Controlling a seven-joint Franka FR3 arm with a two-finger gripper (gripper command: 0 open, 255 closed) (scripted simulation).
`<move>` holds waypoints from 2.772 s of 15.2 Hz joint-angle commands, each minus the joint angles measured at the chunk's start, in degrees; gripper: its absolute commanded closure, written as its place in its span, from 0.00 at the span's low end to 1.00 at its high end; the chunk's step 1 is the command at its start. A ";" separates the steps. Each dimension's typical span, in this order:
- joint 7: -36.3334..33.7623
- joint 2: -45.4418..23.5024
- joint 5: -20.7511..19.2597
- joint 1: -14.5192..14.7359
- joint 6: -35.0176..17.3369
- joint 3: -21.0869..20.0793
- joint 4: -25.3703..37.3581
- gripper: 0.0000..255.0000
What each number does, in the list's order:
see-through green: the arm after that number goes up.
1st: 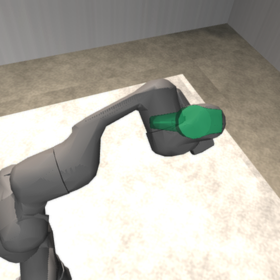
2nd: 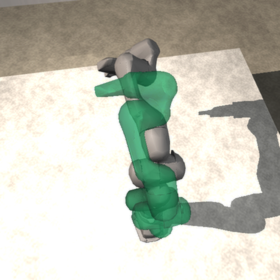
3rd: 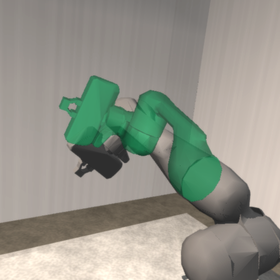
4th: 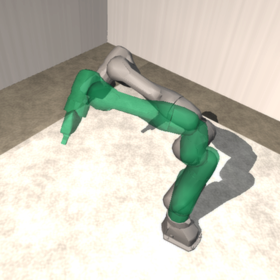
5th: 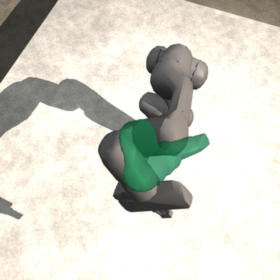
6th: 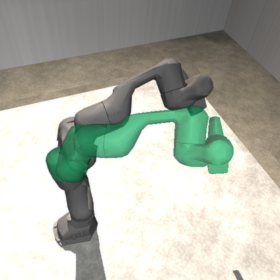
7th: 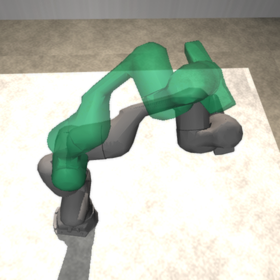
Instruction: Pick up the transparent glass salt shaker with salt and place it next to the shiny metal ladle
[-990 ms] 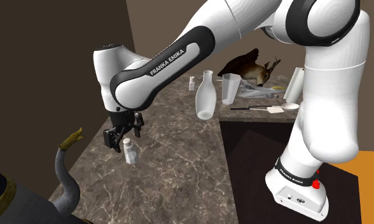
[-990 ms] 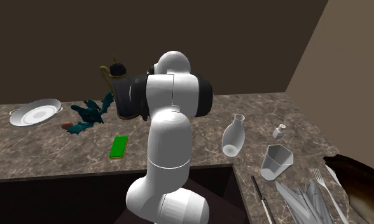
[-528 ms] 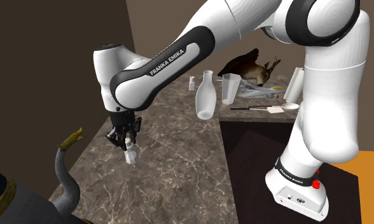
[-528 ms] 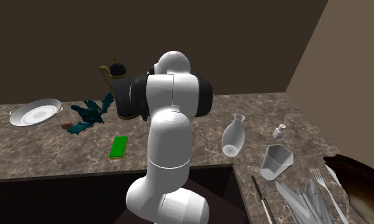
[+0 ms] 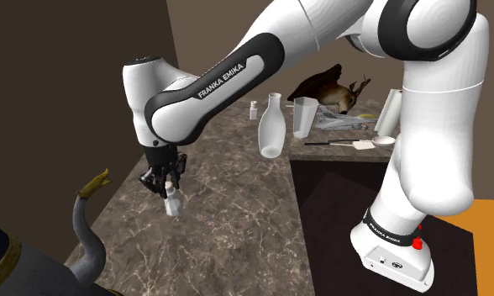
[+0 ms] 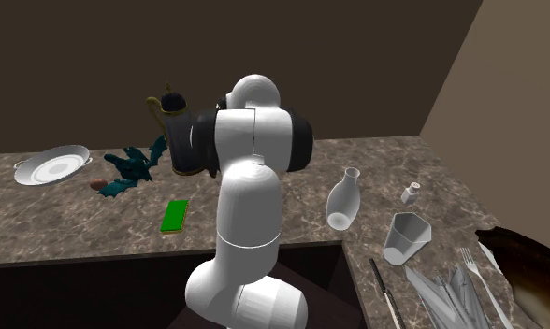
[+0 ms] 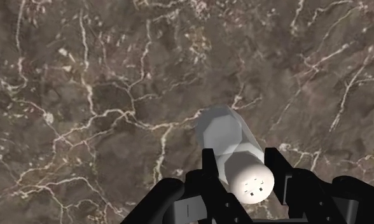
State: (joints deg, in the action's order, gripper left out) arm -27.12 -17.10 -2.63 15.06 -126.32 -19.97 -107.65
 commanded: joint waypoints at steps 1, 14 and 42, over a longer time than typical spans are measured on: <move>0.08 0.52 0.21 -0.06 0.95 -0.09 0.45 1.00; 0.62 4.12 1.63 -0.45 9.92 -0.56 6.02 1.00; 11.03 21.59 8.10 -6.07 21.18 3.03 0.17 1.00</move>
State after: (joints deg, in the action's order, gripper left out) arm -17.55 2.75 4.89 9.59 -104.88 -17.57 -105.44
